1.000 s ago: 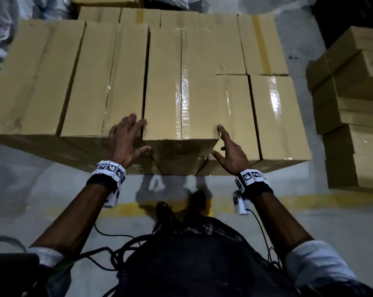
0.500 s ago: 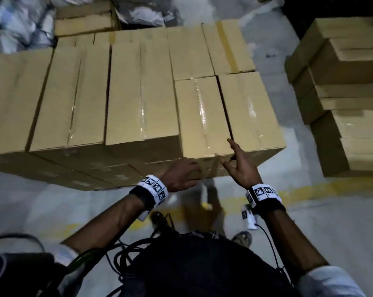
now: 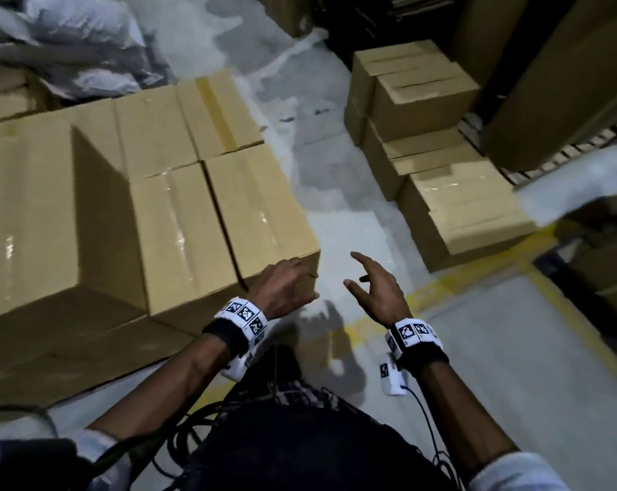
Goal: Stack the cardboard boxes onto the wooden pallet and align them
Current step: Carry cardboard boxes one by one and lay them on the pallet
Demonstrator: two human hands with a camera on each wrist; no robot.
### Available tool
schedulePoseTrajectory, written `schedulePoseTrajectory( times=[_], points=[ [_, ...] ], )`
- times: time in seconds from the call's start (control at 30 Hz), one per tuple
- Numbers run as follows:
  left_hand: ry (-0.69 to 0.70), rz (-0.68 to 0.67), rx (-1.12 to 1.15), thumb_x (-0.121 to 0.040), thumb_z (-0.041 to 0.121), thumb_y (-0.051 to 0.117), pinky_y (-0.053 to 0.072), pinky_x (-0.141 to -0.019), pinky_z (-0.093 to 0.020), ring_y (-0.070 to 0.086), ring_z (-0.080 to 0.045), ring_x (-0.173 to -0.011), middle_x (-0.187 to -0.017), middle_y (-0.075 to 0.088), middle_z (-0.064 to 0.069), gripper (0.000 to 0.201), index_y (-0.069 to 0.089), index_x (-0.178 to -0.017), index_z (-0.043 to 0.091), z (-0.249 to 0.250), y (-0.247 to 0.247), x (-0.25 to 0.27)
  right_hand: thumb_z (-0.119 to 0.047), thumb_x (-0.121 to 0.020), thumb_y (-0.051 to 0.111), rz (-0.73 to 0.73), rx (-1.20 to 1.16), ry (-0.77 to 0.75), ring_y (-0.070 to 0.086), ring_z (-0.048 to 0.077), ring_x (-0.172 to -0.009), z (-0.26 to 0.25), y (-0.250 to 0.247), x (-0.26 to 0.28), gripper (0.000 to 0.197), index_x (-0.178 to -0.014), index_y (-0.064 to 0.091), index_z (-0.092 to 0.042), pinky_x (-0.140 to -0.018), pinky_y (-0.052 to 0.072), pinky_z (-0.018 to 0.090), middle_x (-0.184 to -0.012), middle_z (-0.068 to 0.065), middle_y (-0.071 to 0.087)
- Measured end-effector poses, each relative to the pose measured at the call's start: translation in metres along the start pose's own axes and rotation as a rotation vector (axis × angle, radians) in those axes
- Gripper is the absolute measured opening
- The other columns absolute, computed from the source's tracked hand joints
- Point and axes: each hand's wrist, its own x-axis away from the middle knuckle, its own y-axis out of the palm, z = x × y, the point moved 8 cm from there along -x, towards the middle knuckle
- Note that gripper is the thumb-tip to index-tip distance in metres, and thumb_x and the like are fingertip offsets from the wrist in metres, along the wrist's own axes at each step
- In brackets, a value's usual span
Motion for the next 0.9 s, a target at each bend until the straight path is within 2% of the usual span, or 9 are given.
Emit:
schedulePoseTrajectory(
  times=[0.1,0.2,0.33,0.4,0.47,0.6,0.73,0.9],
  points=[
    [0.038,-0.047,0.045,-0.088,0.048,0.077,0.048,-0.101,-0.038,0.061,-0.025,-0.121,-0.132,0.066,-0.001,0.041,0.069,-0.122,0.026,0.034,0.015,-0.065,-0.046,-0.099,0.063,0.075,-0.029,0.086,0.066,0.014,-0.11,0.047,-0.047,-0.012,0.056,-0.151,0.044,-0.037,-0.088,0.051,0.036,-0.152,-0.013,0.049],
    [0.072,-0.034,0.103,-0.089,0.046,0.077,0.049,-0.098,-0.036,0.064,-0.021,-0.115,-0.125,0.068,0.004,0.036,0.07,-0.119,0.026,0.054,0.023,-0.129,-0.045,-0.099,0.063,0.117,-0.038,0.15,0.065,0.013,-0.109,0.084,-0.084,-0.033,0.053,-0.149,0.047,-0.036,-0.086,0.045,0.032,-0.15,-0.013,0.05],
    [0.083,-0.05,0.159,-0.085,0.056,0.071,0.051,-0.095,-0.039,0.065,-0.017,-0.111,-0.121,0.069,0.007,0.041,0.071,-0.115,0.027,0.075,0.04,-0.222,-0.047,-0.099,0.063,0.148,-0.069,0.17,0.066,0.015,-0.105,0.134,-0.131,-0.077,0.05,-0.146,0.05,-0.034,-0.089,0.055,0.041,-0.147,-0.01,0.053],
    [0.073,-0.046,0.213,-0.084,0.056,0.072,0.051,-0.096,-0.036,0.065,-0.015,-0.109,-0.119,0.069,0.009,0.04,0.072,-0.113,0.028,0.082,0.046,-0.277,-0.049,-0.099,0.063,0.168,-0.084,0.178,0.067,0.016,-0.105,0.159,-0.159,-0.109,0.05,-0.145,0.051,-0.033,-0.087,0.056,0.042,-0.146,-0.009,0.055],
    [0.061,-0.049,0.229,-0.086,0.048,0.079,0.048,-0.095,-0.032,0.064,-0.013,-0.109,-0.12,0.069,0.01,0.034,0.073,-0.113,0.028,0.088,0.049,-0.33,-0.048,-0.099,0.063,0.17,-0.084,0.193,0.067,0.016,-0.106,0.178,-0.188,-0.146,0.05,-0.146,0.052,-0.033,-0.087,0.056,0.042,-0.147,-0.008,0.054],
    [0.045,-0.085,0.245,-0.087,0.044,0.08,0.044,-0.086,-0.028,0.063,-0.016,-0.106,-0.118,0.069,0.008,0.034,0.072,-0.115,0.028,0.092,0.034,-0.44,-0.042,-0.099,0.065,0.115,-0.065,0.246,0.066,0.017,-0.106,0.202,-0.242,-0.23,0.049,-0.145,0.053,-0.03,-0.091,0.055,0.041,-0.147,-0.005,0.055],
    [-0.005,-0.077,0.281,-0.086,0.047,0.079,0.052,-0.087,-0.035,0.064,-0.015,-0.103,-0.118,0.07,0.008,0.034,0.071,-0.115,0.031,0.078,0.009,-0.527,-0.044,-0.098,0.066,0.11,-0.025,0.219,0.068,0.019,-0.104,0.214,-0.285,-0.314,0.05,-0.145,0.054,-0.029,-0.09,0.055,0.04,-0.146,-0.003,0.057],
    [-0.046,-0.107,0.297,-0.085,0.056,0.076,0.051,-0.088,-0.035,0.064,-0.014,-0.103,-0.119,0.069,0.009,0.042,0.071,-0.117,0.03,0.05,-0.015,-0.609,-0.048,-0.099,0.063,0.099,-0.067,0.236,0.069,0.021,-0.105,0.234,-0.316,-0.412,0.053,-0.145,0.055,-0.026,-0.092,0.055,0.041,-0.144,-0.001,0.059]
  ],
)
